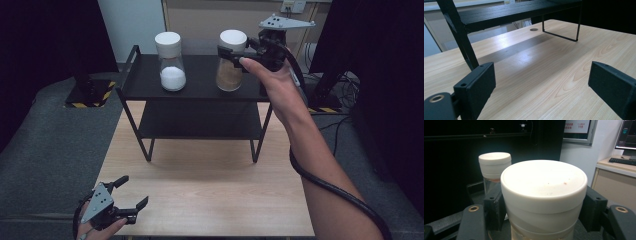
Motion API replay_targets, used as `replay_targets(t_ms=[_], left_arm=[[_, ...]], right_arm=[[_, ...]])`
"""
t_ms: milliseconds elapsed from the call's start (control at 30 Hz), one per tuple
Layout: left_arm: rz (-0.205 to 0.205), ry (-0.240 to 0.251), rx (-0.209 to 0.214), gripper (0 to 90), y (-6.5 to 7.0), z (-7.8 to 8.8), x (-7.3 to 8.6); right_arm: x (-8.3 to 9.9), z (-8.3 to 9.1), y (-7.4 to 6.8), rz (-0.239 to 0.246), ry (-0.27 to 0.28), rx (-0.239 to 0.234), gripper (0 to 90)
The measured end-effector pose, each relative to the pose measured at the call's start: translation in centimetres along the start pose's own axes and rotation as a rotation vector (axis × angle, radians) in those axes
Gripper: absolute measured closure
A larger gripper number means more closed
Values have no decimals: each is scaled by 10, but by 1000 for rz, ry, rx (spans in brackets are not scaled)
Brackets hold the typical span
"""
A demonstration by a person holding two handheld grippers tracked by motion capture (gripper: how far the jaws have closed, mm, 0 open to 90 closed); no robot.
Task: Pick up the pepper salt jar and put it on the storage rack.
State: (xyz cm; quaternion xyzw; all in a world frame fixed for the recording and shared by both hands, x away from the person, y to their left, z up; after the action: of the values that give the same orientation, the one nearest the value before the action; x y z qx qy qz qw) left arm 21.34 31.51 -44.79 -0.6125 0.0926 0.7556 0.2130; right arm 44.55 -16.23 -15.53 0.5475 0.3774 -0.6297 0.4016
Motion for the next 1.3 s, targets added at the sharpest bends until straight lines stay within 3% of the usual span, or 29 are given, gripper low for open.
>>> replay_targets(t_ms=[767, 1300], left_arm=[[0, 0, -1, 62, -2, 0, 1], [5, -5, -5, 62, -3, 1, 1]], right_arm=[[13, -9, 9, -25, -6, 26, 347], [10, -11, 9, -25, -29, 33, 344]])
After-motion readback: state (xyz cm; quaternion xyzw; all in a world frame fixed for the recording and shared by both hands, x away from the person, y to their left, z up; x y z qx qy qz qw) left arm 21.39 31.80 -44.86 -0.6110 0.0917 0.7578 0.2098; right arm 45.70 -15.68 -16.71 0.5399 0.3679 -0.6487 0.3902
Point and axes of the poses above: each handheld gripper's, and its own axes: z roughly backward along the jaws, x roughly out of its underside, y roughly to its right, the point moved 9 cm from there along -z, roughly forward along the jaws, and after that the axes turned 14 degrees about -x, right-handed, at the moved point
